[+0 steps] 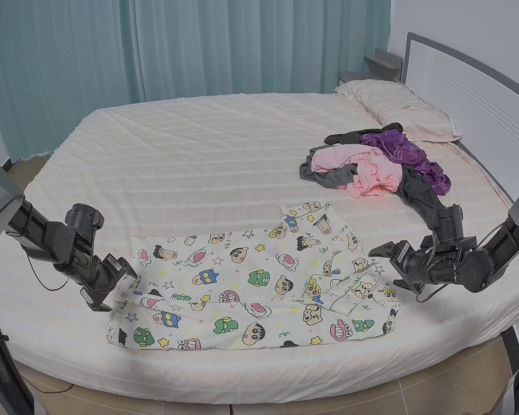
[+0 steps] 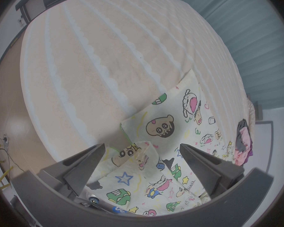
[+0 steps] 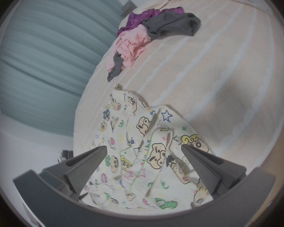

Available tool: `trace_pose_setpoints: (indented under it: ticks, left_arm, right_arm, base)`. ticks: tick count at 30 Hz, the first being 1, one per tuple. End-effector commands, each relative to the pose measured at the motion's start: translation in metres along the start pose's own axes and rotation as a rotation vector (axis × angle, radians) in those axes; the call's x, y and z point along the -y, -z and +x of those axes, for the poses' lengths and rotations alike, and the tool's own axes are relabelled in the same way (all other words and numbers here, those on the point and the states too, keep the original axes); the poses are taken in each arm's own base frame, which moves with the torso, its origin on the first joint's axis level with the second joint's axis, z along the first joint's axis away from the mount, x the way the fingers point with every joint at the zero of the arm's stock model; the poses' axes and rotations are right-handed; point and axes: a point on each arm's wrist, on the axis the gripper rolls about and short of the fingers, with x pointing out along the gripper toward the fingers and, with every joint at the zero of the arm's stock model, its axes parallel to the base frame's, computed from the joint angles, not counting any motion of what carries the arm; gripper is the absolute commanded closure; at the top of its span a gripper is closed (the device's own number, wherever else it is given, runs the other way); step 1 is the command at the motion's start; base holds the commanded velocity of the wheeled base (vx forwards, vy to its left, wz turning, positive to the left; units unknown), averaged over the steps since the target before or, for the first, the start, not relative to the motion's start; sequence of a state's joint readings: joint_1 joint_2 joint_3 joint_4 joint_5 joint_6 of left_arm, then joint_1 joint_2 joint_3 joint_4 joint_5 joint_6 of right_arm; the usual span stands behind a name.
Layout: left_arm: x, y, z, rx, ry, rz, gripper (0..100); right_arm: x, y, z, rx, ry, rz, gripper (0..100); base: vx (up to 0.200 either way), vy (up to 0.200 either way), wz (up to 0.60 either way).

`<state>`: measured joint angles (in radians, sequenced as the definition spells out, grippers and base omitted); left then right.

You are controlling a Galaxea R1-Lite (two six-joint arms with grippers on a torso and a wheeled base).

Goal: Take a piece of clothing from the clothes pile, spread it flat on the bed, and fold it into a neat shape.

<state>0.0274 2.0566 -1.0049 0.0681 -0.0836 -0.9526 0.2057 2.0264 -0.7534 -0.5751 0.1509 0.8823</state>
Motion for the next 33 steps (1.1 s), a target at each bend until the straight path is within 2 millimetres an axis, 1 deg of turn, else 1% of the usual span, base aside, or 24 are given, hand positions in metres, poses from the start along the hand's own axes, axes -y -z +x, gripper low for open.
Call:
trace_pose_setpoints:
  ticks: [1, 3, 6, 7, 10, 11, 12, 14, 16, 24, 33]
  left_arm:
    - [-0.013, -0.019, -0.029, 0.001, 0.08, -0.068, 0]
    - [-0.021, -0.019, -0.04, -0.024, 0.116, -0.084, 0]
    - [-0.031, -0.014, -0.051, -0.048, 0.142, -0.101, 0]
    - [-0.032, -0.011, -0.053, -0.062, 0.15, -0.113, 0]
    - [-0.035, -0.006, -0.057, -0.116, 0.189, -0.16, 0]
    - [-0.035, -0.006, -0.057, -0.119, 0.19, -0.161, 0]
    - [-0.036, -0.005, -0.057, -0.142, 0.199, -0.18, 0]
    - [-0.036, -0.003, -0.057, -0.154, 0.204, -0.188, 0]
    - [-0.037, -0.002, -0.055, -0.162, 0.196, -0.189, 0]
    - [-0.038, -0.001, -0.053, -0.172, 0.193, -0.191, 0]
    - [-0.039, 0.0, -0.052, -0.189, 0.199, -0.192, 0]
  right_arm:
    - [-0.017, -0.006, -0.029, 0.051, -0.062, 0.101, 0]
    - [-0.019, 0.004, -0.032, 0.036, -0.058, 0.136, 0]
    - [-0.018, 0.023, -0.024, 0.008, -0.016, 0.129, 0]
    - [-0.017, 0.028, -0.02, 0.01, 0.006, 0.124, 0]
    - [-0.008, 0.039, 0.003, 0.029, 0.097, 0.11, 0]
    - [-0.007, 0.039, 0.005, 0.031, 0.099, 0.11, 0]
    - [-0.003, 0.041, 0.016, 0.047, 0.13, 0.097, 0]
    - [-0.002, 0.041, 0.025, 0.063, 0.137, 0.087, 0]
    - [-0.003, 0.038, 0.03, 0.079, 0.136, 0.077, 0]
    - [-0.006, 0.036, 0.046, 0.082, 0.127, 0.075, 0]
    - [-0.008, 0.037, 0.056, 0.08, 0.123, 0.076, 0]
  base:
    - [0.0, 0.0, 0.0]
    - [0.0, 0.0, 0.0]
    - [0.0, 0.0, 0.0]
    - [0.0, 0.0, 0.0]
    - [0.0, 0.0, 0.0]
    - [0.0, 0.0, 0.0]
    - [0.0, 0.0, 0.0]
    - [0.0, 0.0, 0.0]
    - [0.0, 0.0, 0.0]
    - [0.0, 0.0, 0.0]
    - [0.0, 0.0, 0.0]
